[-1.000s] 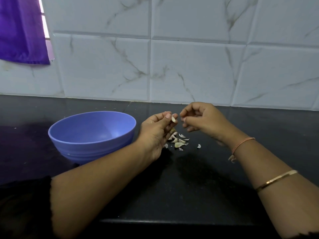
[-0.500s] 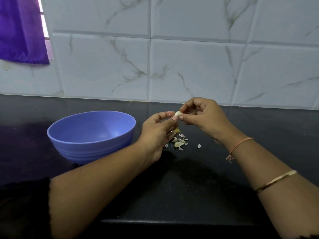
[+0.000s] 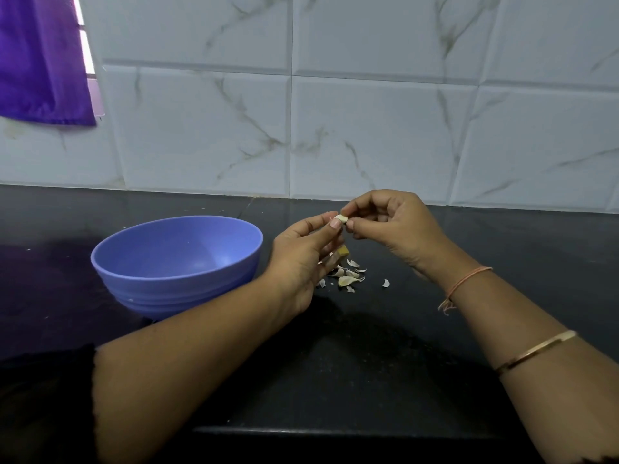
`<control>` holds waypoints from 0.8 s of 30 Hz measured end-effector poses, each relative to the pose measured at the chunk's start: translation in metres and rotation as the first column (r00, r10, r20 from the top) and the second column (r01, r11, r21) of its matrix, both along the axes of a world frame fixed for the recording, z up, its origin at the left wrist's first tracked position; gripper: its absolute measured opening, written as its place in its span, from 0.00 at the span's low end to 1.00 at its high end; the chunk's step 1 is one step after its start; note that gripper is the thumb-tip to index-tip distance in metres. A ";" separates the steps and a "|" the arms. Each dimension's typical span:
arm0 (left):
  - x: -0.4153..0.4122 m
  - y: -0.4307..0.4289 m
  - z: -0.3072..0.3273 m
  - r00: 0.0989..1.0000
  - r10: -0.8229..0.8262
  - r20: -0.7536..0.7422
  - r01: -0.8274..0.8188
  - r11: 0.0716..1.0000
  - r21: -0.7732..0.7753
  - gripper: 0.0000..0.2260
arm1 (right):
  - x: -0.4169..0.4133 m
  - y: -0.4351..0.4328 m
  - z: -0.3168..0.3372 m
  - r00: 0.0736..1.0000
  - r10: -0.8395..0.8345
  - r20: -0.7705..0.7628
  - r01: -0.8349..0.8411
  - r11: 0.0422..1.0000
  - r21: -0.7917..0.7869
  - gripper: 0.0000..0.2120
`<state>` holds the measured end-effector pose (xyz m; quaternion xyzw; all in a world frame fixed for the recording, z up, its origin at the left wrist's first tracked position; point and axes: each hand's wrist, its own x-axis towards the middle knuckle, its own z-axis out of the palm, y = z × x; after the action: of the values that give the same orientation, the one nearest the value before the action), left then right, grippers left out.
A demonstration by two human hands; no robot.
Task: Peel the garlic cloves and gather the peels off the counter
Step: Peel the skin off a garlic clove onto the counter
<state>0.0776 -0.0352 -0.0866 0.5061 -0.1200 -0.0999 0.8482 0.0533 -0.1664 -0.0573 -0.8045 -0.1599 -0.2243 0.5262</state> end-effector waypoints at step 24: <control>0.003 0.001 -0.001 0.998 0.064 0.024 -0.065 0.998 0.020 0.02 | 0.002 -0.001 -0.003 0.996 -0.093 -0.001 0.092 0.987 -0.134 0.03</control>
<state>0.0808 -0.0344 -0.0877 0.5194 -0.1125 -0.0676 0.8444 0.0552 -0.1676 -0.0604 -0.8455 -0.1352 -0.2342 0.4605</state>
